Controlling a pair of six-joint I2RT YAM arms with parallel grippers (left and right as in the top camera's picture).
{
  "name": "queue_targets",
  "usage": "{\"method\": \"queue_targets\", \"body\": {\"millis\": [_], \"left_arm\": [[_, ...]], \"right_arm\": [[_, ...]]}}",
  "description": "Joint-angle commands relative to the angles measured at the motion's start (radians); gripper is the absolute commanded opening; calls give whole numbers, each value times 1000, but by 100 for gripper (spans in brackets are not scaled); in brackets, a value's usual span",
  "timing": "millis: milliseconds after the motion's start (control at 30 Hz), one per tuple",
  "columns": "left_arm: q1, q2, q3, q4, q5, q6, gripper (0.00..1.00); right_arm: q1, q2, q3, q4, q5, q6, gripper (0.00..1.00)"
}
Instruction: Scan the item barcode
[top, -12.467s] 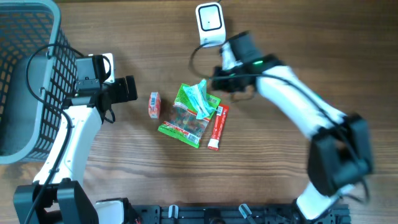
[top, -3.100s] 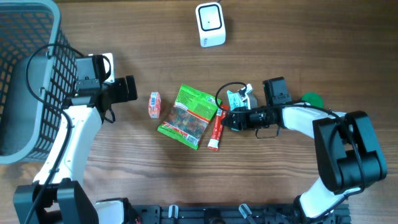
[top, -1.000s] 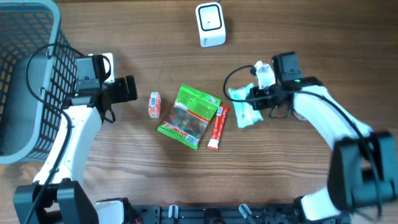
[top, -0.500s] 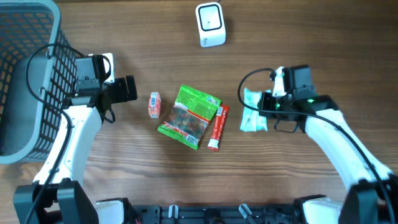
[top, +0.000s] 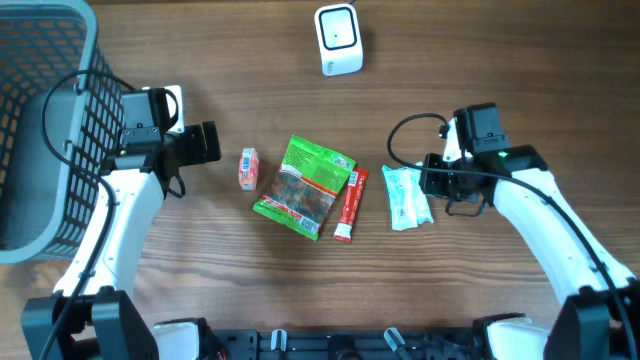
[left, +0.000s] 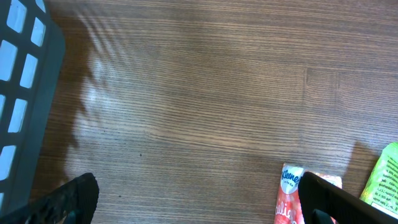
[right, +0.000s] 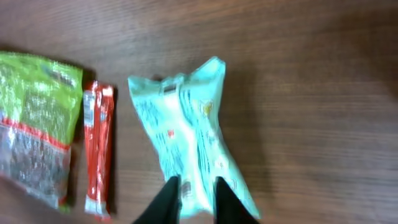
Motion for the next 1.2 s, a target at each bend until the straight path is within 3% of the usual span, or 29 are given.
{"method": "queue_targets", "body": {"millis": [0,233,967,1167], "left_arm": [[5,-14,15,3,-6,5,100],[5,-14,15,3,-6,5,100],[5,-14,15,3,-6,5,100],[5,-14,15,3,-6,5,100]], "right_arm": [[67,-7,-18,-34,29,-49,18],[268,-6,-77,-7,366,87,17],[320,206,-78,80,402,80,27],[320,206,-78,86,369,79,51]]}}
